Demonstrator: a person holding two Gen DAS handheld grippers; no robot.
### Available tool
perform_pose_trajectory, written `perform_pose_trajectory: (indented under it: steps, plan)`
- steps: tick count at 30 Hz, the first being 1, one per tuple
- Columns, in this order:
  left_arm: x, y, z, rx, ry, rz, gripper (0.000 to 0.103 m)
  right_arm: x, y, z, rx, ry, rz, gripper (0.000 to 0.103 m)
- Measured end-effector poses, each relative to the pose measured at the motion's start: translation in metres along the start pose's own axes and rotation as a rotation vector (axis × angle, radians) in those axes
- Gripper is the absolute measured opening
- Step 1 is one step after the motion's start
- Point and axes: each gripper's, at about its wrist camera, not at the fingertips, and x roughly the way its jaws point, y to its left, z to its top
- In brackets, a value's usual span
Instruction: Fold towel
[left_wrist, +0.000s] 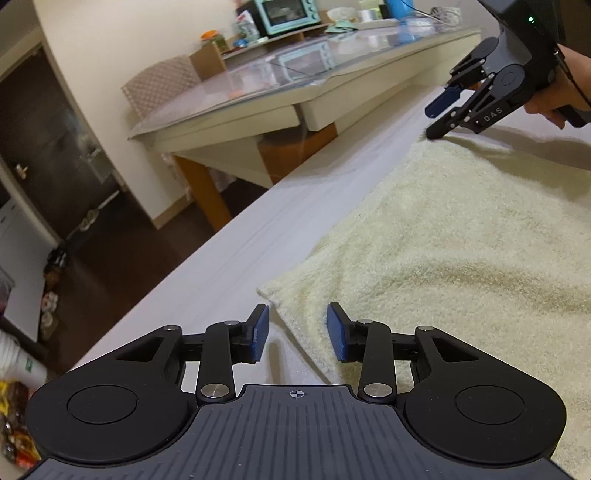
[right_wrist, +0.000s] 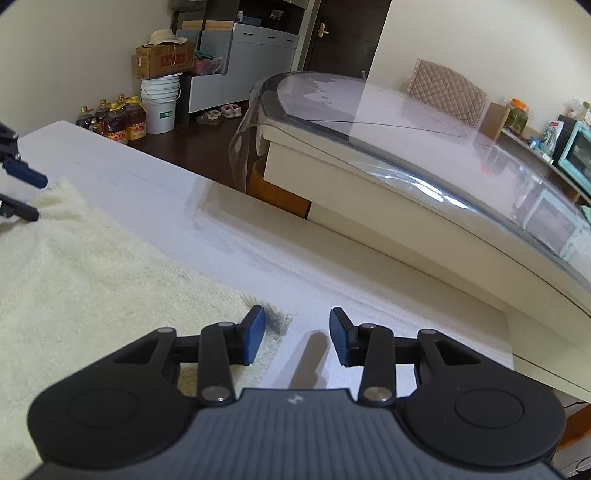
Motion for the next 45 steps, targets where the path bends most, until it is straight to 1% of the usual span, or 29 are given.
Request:
perform_pose_trajectory:
  steps: [3,5,7,9,12,14,17,18,20,21,22,23,24,26,28,32,34,36,37,41,45]
  plan:
    - [-0.007,0.006,0.001,-0.033,-0.032,0.022,0.043,-0.01,0.001,-0.003,0.005,-0.012,0.006,0.043]
    - [-0.008,0.014,0.003,-0.072,-0.04,0.023,0.044,-0.028,0.002,-0.008,0.019,-0.037,0.022,0.046]
    - [-0.003,0.019,0.005,-0.081,-0.024,0.052,0.044,-0.051,0.004,-0.016,0.042,-0.068,0.061,0.049]
    - [0.002,0.022,0.006,-0.069,-0.004,0.073,0.044,-0.069,0.007,-0.024,0.047,-0.086,0.089,0.05]
    - [0.011,0.025,0.004,-0.053,0.031,0.113,0.044,-0.107,0.019,-0.041,0.029,-0.116,0.119,0.05]
    - [0.014,0.028,0.002,-0.06,0.047,0.134,0.044,-0.133,0.032,-0.056,-0.006,-0.121,0.13,0.05]
    - [-0.003,0.025,0.0,-0.074,0.028,0.132,0.044,-0.165,0.05,-0.078,-0.066,-0.12,0.168,0.049]
    - [-0.008,0.024,-0.001,-0.079,0.022,0.132,0.044,-0.172,0.056,-0.083,-0.096,-0.121,0.166,0.049]
    - [-0.02,0.022,-0.002,-0.088,0.009,0.13,0.044,-0.192,0.073,-0.099,-0.208,-0.121,0.147,0.049]
    - [-0.025,0.021,-0.003,-0.093,0.003,0.13,0.047,-0.197,0.079,-0.103,-0.242,-0.12,0.137,0.048]
    - [-0.031,0.019,-0.004,-0.098,-0.004,0.129,0.055,-0.206,0.087,-0.111,-0.301,-0.117,0.121,0.047]
    - [-0.037,0.018,-0.004,-0.102,-0.01,0.128,0.058,-0.211,0.093,-0.117,-0.344,-0.113,0.105,0.047]
    - [-0.043,0.017,-0.005,-0.107,-0.017,0.128,0.06,-0.213,0.098,-0.122,-0.383,-0.106,0.086,0.047]
    - [-0.053,0.011,-0.007,-0.107,-0.022,0.116,0.06,-0.215,0.113,-0.136,-0.508,-0.076,0.026,0.045]
    - [-0.061,0.002,-0.01,-0.105,-0.019,0.093,0.06,-0.21,0.12,-0.144,-0.574,-0.049,-0.015,0.043]
    - [-0.076,-0.011,-0.015,-0.142,-0.033,0.025,0.061,-0.201,0.129,-0.149,-0.657,-0.07,-0.044,0.043]
    - [-0.082,-0.018,-0.018,-0.153,-0.035,-0.009,0.066,-0.196,0.135,-0.15,-0.711,-0.079,-0.054,0.043]
    - [-0.091,-0.025,-0.024,-0.158,-0.032,-0.057,0.068,-0.192,0.141,-0.154,-0.772,-0.087,-0.071,0.043]
    - [-0.093,-0.028,-0.026,-0.159,-0.027,-0.067,0.07,-0.19,0.145,-0.155,-0.805,-0.09,-0.073,0.043]
    - [-0.104,-0.04,-0.036,-0.134,0.005,-0.095,0.072,-0.186,0.152,-0.16,-0.858,-0.106,-0.08,0.043]
    - [-0.111,-0.054,-0.049,-0.109,0.049,-0.125,0.072,-0.183,0.156,-0.16,-0.879,-0.112,-0.082,0.043]
